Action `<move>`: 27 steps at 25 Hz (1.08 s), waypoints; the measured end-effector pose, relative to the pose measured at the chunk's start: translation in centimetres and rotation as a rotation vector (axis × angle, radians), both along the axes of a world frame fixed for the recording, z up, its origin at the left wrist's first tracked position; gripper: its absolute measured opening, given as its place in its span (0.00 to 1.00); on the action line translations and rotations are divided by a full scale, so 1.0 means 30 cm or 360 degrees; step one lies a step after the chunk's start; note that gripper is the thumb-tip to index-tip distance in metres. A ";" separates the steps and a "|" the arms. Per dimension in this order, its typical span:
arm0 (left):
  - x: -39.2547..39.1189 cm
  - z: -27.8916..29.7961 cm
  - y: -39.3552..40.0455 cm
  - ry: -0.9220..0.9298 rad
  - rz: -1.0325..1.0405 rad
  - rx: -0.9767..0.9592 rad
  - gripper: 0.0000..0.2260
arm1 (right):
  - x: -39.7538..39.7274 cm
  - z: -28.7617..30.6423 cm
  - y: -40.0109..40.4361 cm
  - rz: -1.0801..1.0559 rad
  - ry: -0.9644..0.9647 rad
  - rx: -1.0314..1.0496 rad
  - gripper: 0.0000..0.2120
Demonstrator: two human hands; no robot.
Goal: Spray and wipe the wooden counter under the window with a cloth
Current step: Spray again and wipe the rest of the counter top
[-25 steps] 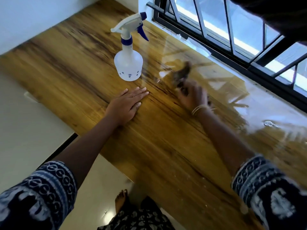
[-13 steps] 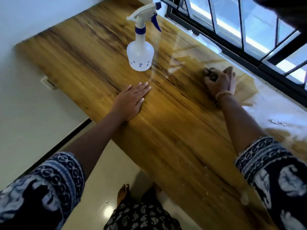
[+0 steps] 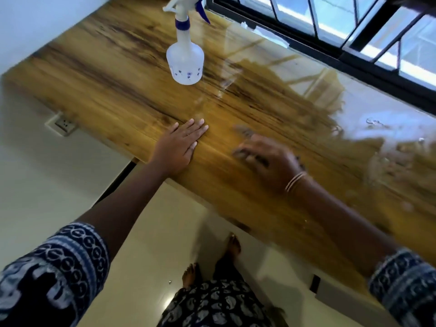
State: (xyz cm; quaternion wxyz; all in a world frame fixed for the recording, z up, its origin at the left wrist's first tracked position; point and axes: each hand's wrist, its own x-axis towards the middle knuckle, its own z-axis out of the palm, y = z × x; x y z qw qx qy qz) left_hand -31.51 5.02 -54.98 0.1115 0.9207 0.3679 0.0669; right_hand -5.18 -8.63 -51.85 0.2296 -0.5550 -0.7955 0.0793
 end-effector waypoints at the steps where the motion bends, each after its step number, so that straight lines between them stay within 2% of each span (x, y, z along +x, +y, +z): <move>1: -0.013 -0.002 -0.018 -0.0019 0.0001 -0.0003 0.24 | 0.119 0.017 0.035 -0.0429 -0.0072 0.0082 0.12; 3: -0.025 0.000 -0.032 -0.0044 0.0021 0.0000 0.23 | 0.314 0.032 0.071 -0.1302 -0.0038 -0.0127 0.15; 4: -0.024 0.003 -0.032 -0.0048 0.0027 -0.0002 0.23 | 0.332 0.033 0.074 -0.1612 -0.0003 -0.0241 0.17; 5: -0.021 0.007 -0.031 -0.0045 0.0030 -0.0005 0.23 | 0.297 0.033 0.072 -0.1705 0.0004 -0.0252 0.19; 6: -0.016 0.010 -0.031 -0.0033 0.0033 -0.0001 0.23 | 0.222 0.036 0.064 -0.1585 0.0021 -0.0207 0.19; 8: -0.009 0.011 -0.038 0.0020 0.0005 0.0030 0.23 | -0.005 0.039 -0.007 -0.0909 0.0070 -0.0031 0.18; 11: 0.002 0.009 -0.048 0.0109 -0.0127 0.0057 0.25 | -0.325 -0.047 -0.239 0.0011 -0.0025 -0.0096 0.18; 13: 0.004 0.011 -0.056 0.0118 -0.0148 0.0054 0.25 | -0.308 -0.041 -0.265 0.0261 -0.0047 -0.0190 0.18; 14: 0.002 0.010 -0.060 0.0112 -0.0147 0.0049 0.25 | -0.233 -0.032 -0.229 0.0197 0.0008 -0.0193 0.18; 15: -0.001 0.008 -0.062 0.0097 -0.0142 0.0039 0.25 | -0.141 -0.017 -0.182 0.0007 0.0023 -0.0130 0.16; 17: -0.006 0.005 -0.063 0.0066 -0.0137 0.0022 0.25 | 0.085 0.018 -0.096 -0.0708 -0.0005 -0.0041 0.15; 19: -0.007 0.003 -0.065 0.0047 -0.0125 0.0037 0.24 | 0.265 0.039 -0.054 -0.1543 0.0078 -0.0269 0.19; 20: -0.004 0.005 -0.063 0.0029 -0.0115 0.0038 0.24 | 0.278 0.042 -0.039 -0.1776 0.0094 -0.0333 0.20; 21: -0.003 0.005 -0.062 0.0012 -0.0111 0.0033 0.24 | 0.240 0.044 -0.025 -0.1796 0.0077 -0.0314 0.21; 22: -0.002 0.005 -0.061 0.0000 -0.0109 0.0027 0.24 | 0.162 0.048 -0.016 -0.1629 0.0064 -0.0249 0.21; 24: -0.004 0.002 -0.060 0.0005 -0.0103 0.0024 0.24 | -0.069 0.034 -0.036 -0.0940 0.0061 -0.0093 0.20; 27: 0.001 0.004 -0.056 0.0046 -0.0133 0.0065 0.24 | -0.332 -0.035 -0.149 -0.0005 -0.0102 -0.0167 0.21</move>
